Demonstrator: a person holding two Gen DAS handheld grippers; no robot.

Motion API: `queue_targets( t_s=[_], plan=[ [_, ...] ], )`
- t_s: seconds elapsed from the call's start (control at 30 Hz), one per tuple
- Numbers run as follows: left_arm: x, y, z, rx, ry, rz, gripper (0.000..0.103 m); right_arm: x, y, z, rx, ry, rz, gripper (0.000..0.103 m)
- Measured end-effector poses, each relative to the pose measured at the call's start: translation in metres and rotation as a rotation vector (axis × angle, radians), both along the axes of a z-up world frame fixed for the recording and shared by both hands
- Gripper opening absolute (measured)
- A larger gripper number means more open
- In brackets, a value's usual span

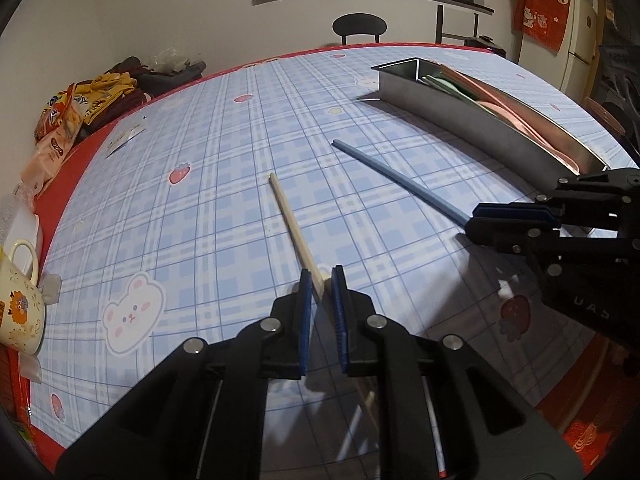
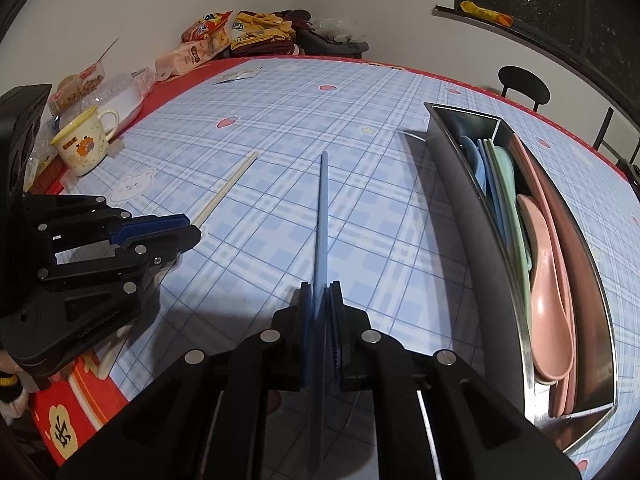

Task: Organize utensils
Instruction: 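Close the left tool on the wooden chopstick while the right tool holds the blue chopstick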

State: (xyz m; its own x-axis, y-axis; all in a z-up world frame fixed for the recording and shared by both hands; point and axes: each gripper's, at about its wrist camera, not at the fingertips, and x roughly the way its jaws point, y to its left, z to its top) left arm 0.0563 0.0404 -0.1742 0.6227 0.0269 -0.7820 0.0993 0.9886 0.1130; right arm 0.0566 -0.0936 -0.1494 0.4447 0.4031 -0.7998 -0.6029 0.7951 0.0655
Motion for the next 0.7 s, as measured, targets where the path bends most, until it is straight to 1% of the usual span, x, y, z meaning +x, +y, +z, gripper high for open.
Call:
queue_targets(
  t_s=[0.13,0.27,0.37,0.5,0.6,0.7],
  plan=[
    [0.0,0.003,0.0,-0.027,0.002,-0.006,0.011,0.0,0.001,0.0,-0.004,-0.003,0.0,0.011],
    [-0.001,0.006,0.001,-0.062,0.003,-0.004,0.01,-0.007,0.007,0.0,-0.051,-0.045,0.005,0.01],
    [-0.003,0.012,0.003,-0.106,-0.009,0.002,0.01,-0.014,0.008,0.0,-0.066,-0.069,0.012,0.007],
    [-0.007,0.029,0.008,-0.218,-0.038,0.022,0.01,-0.018,0.001,0.004,-0.042,-0.09,0.007,0.007],
    [-0.011,0.039,0.012,-0.285,-0.068,0.028,0.01,-0.02,-0.006,0.01,0.003,-0.105,0.001,0.007],
    [-0.016,0.049,0.015,-0.348,-0.095,0.035,0.01,-0.018,-0.016,0.014,0.058,-0.1,-0.016,0.007]
  ],
)
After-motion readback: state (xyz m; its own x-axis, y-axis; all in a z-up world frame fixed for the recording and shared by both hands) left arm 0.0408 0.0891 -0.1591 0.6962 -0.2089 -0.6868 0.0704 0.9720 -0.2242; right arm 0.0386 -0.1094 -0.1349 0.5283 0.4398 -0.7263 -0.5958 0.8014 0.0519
